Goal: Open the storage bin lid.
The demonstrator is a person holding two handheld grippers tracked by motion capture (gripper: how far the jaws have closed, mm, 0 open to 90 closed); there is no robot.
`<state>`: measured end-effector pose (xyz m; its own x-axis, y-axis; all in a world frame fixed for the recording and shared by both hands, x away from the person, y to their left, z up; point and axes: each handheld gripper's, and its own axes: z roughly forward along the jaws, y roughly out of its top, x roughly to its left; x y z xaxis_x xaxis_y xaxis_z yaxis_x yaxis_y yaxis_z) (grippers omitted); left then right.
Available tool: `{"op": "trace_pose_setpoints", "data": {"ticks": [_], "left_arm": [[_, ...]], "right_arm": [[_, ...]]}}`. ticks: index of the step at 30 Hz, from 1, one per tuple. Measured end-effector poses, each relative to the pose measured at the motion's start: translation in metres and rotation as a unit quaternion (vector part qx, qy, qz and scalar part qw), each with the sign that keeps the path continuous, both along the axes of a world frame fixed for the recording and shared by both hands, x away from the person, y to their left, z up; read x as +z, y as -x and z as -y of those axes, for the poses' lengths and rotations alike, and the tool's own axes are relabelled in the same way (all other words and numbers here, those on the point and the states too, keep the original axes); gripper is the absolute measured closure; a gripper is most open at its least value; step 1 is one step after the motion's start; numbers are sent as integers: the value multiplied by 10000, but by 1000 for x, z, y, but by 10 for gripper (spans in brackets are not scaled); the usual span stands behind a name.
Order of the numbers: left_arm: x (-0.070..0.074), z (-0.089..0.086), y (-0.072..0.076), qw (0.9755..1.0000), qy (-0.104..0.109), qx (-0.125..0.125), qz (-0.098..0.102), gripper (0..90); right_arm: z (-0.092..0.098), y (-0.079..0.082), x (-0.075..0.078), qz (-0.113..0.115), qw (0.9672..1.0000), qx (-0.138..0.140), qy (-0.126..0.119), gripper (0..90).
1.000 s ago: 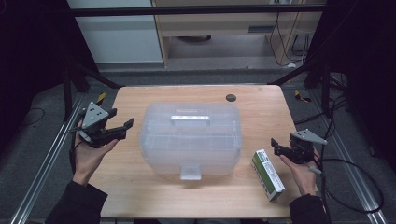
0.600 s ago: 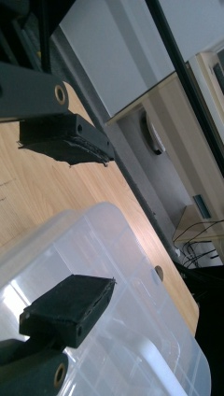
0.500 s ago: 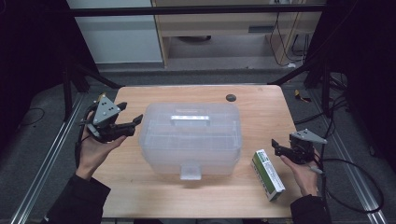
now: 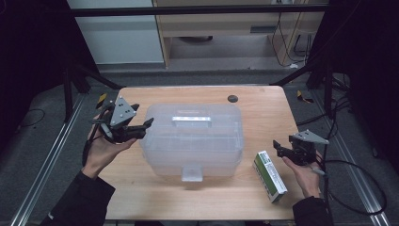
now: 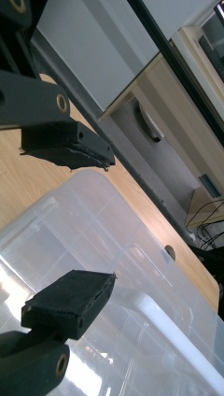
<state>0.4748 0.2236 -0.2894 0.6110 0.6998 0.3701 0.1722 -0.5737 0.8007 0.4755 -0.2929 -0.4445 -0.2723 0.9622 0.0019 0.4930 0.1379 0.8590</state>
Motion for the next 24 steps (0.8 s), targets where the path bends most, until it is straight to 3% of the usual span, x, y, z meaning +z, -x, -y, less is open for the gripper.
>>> {"op": "trace_pose_setpoints", "data": {"ticks": [10, 18, 24], "left_arm": [[4, 17, -1, 9987, -468, -208, -6, 362], [4, 32, 0, 9947, -945, -403, -58, 372], [6, 38, 1, 9933, -1052, -479, -54, 383]], "right_arm": [[0, 0, 0, -19, 10000, 23, 40, 337], [-1, -1, 0, -98, 9999, 58, 69, 342], [-1, -1, 0, -96, 9999, 75, 53, 343]]}}
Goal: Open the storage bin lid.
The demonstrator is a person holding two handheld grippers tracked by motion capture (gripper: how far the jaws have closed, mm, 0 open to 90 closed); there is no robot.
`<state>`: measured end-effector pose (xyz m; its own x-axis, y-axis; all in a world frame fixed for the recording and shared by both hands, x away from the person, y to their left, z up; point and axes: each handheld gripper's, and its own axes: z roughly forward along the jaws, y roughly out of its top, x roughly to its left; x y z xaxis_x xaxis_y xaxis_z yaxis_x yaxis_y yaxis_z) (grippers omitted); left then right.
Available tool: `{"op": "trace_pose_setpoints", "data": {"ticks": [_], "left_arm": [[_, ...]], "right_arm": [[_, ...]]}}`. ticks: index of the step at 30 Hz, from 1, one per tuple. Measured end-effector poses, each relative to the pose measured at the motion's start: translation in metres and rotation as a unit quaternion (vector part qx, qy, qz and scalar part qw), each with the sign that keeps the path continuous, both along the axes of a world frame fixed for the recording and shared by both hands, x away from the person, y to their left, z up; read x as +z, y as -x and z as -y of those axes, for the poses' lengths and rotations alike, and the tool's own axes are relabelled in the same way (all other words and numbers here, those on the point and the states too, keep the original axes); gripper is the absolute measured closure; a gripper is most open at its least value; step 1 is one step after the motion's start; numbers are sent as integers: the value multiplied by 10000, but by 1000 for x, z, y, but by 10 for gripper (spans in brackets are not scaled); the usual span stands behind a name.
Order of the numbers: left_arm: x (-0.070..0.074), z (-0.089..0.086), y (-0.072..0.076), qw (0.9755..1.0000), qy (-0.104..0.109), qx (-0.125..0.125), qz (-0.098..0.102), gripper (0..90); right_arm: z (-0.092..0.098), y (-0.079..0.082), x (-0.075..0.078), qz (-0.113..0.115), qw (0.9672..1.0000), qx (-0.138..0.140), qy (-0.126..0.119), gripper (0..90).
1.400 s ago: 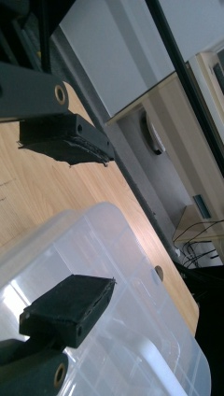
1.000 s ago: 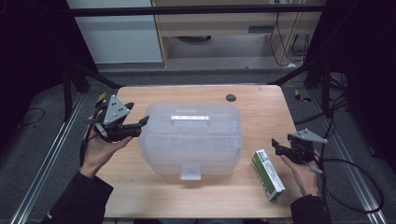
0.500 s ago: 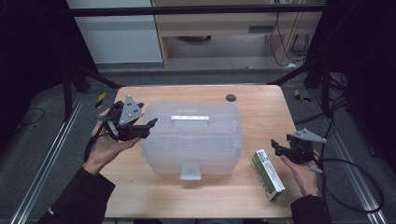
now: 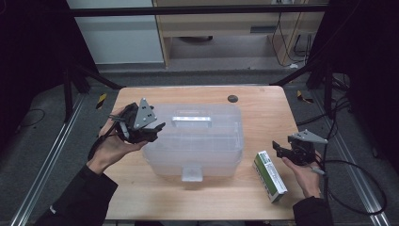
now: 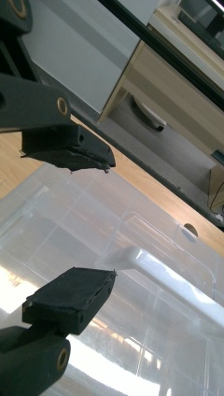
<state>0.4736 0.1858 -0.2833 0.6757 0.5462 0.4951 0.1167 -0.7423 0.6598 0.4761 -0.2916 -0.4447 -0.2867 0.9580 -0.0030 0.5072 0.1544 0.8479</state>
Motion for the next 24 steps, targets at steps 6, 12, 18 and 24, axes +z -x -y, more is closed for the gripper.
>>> {"op": "trace_pose_setpoints", "data": {"ticks": [6, 12, 18, 24], "left_arm": [[1, 8, 0, 9997, -217, -96, -9, 386], [0, 16, -1, 9986, -496, -194, -17, 385], [-1, 27, -3, 9973, -667, -295, 9, 385], [0, 35, -5, 9956, -836, -412, 43, 387]], "right_arm": [[0, 0, -1, -20, 10000, 18, -11, 343], [-1, -1, -1, -38, 10000, 31, 6, 343], [-2, -1, -2, -72, 9999, 64, 63, 346], [-2, -1, -3, -91, 9999, 80, 74, 348]]}}
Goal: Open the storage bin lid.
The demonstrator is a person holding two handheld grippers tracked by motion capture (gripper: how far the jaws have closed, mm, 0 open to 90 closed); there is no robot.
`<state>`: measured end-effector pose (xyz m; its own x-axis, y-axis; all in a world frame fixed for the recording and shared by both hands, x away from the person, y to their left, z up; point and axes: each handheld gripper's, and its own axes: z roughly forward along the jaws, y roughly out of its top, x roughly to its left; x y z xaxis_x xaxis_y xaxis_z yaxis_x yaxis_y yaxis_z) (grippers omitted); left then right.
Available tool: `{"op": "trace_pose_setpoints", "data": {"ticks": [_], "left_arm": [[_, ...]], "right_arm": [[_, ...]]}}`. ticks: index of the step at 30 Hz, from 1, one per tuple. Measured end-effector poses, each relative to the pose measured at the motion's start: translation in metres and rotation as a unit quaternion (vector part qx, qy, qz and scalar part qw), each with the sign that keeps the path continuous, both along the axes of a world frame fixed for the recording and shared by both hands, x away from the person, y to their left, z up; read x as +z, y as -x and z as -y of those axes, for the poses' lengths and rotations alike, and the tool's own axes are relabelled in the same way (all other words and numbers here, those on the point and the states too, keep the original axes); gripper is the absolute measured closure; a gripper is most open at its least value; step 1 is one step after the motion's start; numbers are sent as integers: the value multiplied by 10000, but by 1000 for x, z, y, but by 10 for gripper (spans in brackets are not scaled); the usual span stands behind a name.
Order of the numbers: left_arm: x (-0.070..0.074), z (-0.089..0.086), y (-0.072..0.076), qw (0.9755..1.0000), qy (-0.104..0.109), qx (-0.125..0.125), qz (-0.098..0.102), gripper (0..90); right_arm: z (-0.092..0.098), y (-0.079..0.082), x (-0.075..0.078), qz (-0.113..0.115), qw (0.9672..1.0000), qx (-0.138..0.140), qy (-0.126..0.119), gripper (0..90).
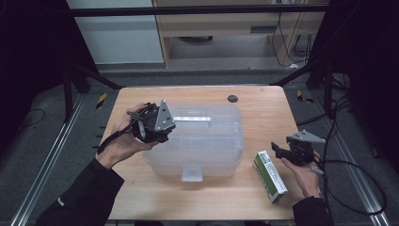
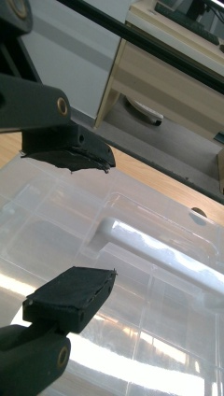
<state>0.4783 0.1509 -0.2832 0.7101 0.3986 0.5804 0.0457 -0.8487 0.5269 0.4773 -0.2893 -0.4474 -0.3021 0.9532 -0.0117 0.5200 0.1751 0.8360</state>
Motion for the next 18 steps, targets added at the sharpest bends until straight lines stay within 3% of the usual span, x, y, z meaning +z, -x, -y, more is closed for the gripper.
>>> {"op": "trace_pose_setpoints", "data": {"ticks": [18], "left_arm": [[-11, 20, -10, 9976, -646, -229, 52, 408]], "right_arm": [[-1, -1, -2, -56, 10000, 35, 22, 354]]}}
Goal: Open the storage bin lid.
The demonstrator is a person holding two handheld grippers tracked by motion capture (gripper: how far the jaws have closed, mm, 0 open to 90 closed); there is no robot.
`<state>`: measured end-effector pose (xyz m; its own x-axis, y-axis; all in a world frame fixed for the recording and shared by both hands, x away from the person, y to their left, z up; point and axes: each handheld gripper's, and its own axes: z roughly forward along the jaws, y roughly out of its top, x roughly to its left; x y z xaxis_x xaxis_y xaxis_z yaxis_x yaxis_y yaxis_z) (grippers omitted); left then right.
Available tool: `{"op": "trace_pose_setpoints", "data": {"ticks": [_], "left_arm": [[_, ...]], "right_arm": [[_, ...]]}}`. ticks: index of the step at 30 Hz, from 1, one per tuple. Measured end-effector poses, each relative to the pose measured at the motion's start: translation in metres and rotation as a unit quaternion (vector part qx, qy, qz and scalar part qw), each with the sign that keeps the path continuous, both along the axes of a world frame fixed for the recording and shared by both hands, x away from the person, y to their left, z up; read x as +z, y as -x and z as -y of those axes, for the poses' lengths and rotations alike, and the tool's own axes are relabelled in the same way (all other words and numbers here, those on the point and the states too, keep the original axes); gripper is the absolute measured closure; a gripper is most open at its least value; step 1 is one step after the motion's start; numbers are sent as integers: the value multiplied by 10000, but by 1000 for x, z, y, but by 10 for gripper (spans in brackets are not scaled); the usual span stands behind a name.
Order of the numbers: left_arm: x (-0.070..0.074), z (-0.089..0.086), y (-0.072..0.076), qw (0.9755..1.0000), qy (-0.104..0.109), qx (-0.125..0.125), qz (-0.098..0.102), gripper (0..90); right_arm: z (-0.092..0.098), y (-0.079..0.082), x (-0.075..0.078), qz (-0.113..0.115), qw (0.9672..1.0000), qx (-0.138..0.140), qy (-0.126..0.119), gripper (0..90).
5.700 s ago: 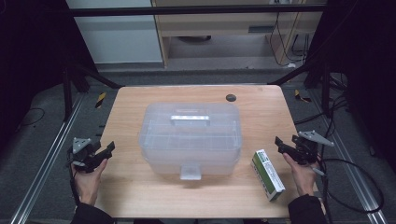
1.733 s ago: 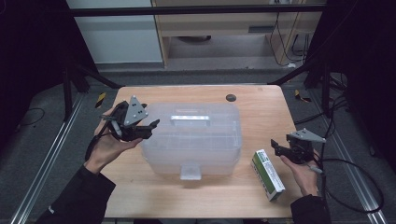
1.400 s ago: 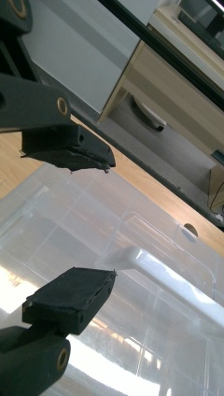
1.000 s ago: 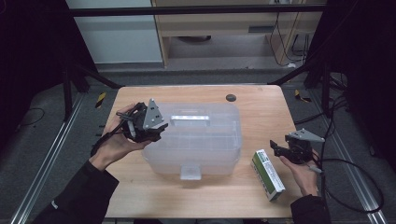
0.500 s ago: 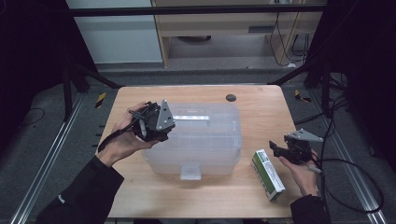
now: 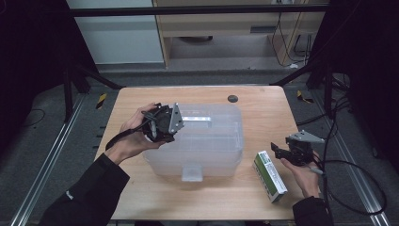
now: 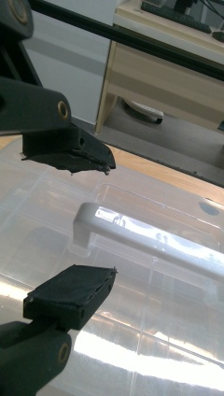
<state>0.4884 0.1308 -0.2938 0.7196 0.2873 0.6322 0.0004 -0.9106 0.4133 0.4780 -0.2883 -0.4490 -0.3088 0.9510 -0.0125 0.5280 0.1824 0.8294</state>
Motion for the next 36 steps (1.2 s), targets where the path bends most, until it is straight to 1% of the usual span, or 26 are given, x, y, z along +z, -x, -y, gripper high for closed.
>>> {"op": "trace_pose_setpoints", "data": {"ticks": [5, 9, 10, 12, 17, 18, 19, 20, 21, 22, 23, 25, 26, 28, 29, 30, 36], "left_arm": [[1, 1, -3, 10000, -35, -17, 18, 425], [1, 4, -5, 9999, -143, -74, 36, 447], [1, 4, -6, 9999, -130, -70, 38, 452], [2, 5, -8, 9997, -224, -123, 50, 460], [1, 9, -10, 9993, -329, -176, 48, 493], [1, 10, -11, 9988, -445, -208, 60, 495], [0, 12, -11, 9986, -482, -210, 63, 501], [0, 12, -11, 9986, -482, -210, 63, 504], [0, 13, -11, 9983, -530, -236, 70, 504], [0, 13, -11, 9984, -502, -236, 80, 510], [0, 14, -12, 9981, -552, -264, 85, 515], [-1, 16, -12, 9979, -577, -283, 81, 526], [0, 16, -12, 9975, -637, -293, 73, 531], [-2, 17, -13, 9974, -646, -306, 56, 541], [-2, 18, -13, 9971, -695, -319, 58, 542], [-3, 19, -13, 9973, -661, -323, 60, 547], [-5, 21, -15, 9961, -823, -311, 60, 570]], "right_arm": [[0, 0, -1, -17, 10000, 13, 17, 355], [0, -1, -1, -20, 10000, 27, 26, 355], [0, -1, -1, -21, 10000, 29, 32, 355], [-1, -1, -1, -36, 10000, 32, 29, 355], [0, -1, -2, -41, 10000, 33, 37, 356], [0, -1, -2, -50, 10000, 34, 27, 357], [0, -1, -2, -55, 10000, 33, 30, 357], [0, -1, -2, -55, 10000, 33, 30, 357], [0, -1, -2, -67, 10000, 31, 20, 357], [0, -1, -2, -72, 10000, 33, 12, 357], [0, -1, -2, -76, 10000, 35, 12, 357], [-1, -1, -2, -83, 10000, 36, 12, 357], [-1, -1, -2, -88, 10000, 39, 11, 357], [-1, -1, -2, -88, 10000, 40, 12, 358], [-1, -1, -2, -88, 10000, 42, 8, 358], [-1, -1, -2, -82, 10000, 46, 21, 358], [-1, -1, -2, -87, 9999, 60, 35, 364]]}}
